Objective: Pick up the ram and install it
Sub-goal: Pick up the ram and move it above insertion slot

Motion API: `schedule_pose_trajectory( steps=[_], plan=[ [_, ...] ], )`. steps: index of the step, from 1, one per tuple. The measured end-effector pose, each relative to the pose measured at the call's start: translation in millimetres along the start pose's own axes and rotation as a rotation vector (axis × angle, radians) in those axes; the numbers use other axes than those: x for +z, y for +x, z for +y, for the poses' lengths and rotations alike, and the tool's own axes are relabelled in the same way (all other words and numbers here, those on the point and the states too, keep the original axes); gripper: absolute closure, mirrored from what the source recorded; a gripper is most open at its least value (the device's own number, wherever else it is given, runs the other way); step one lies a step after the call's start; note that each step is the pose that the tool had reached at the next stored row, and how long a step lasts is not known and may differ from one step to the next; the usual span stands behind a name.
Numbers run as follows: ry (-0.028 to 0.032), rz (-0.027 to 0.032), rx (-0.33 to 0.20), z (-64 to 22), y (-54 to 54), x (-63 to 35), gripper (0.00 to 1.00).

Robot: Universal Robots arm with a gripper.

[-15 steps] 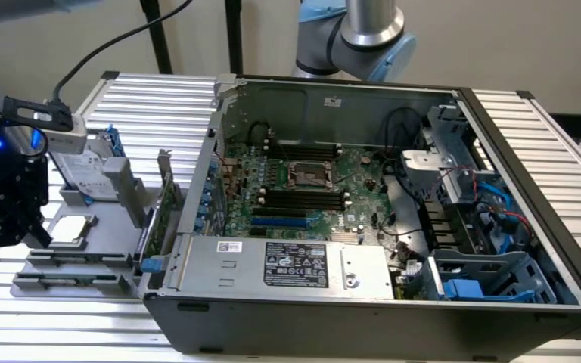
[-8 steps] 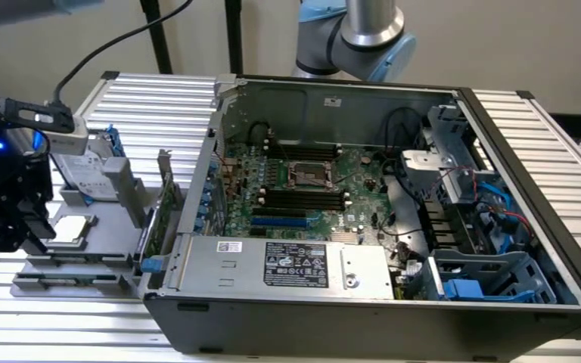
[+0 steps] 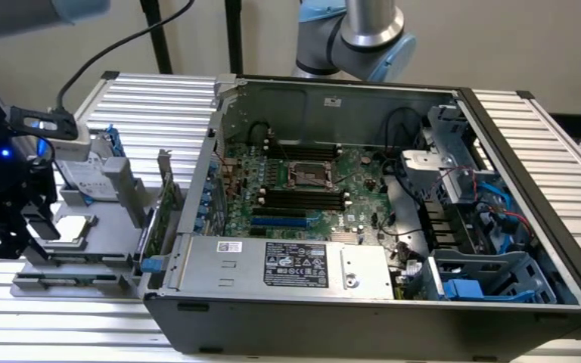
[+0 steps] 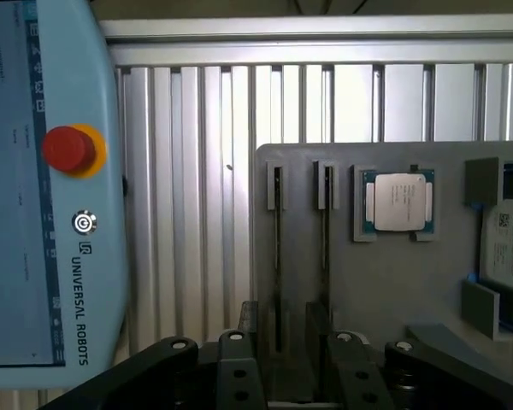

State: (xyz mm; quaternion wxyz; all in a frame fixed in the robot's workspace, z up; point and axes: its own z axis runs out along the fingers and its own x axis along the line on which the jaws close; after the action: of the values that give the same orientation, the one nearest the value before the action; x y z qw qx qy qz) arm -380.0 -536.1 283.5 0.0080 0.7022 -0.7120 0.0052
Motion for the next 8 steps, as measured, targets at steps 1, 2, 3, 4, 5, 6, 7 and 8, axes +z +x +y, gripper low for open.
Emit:
schedule_pose_trajectory(
  steps=[1, 2, 3, 4, 5, 6, 7, 8],
  plan=[
    [0.0001, -0.0001, -0.002, 0.0, 0.0, 1.9, 0.64],
    [0.0002, -0.0001, -0.005, 0.0, 0.0, 3.8, 0.64],
    [0.0001, -0.0001, -0.007, 0.0, 0.0, 5.5, 0.64],
    [0.0002, -0.0001, -0.011, -0.1, 0.0, 7.3, 0.64],
    [0.0002, 0.0000, -0.015, -0.1, 0.0, 9.1, 0.64],
    [0.0005, -0.0001, -0.019, -0.1, -0.1, 11.0, 0.64],
    [0.0004, 0.0000, -0.024, -0.1, -0.1, 12.8, 0.64],
    [0.0005, 0.0000, -0.028, -0.1, -0.1, 14.6, 0.64]
  ],
)
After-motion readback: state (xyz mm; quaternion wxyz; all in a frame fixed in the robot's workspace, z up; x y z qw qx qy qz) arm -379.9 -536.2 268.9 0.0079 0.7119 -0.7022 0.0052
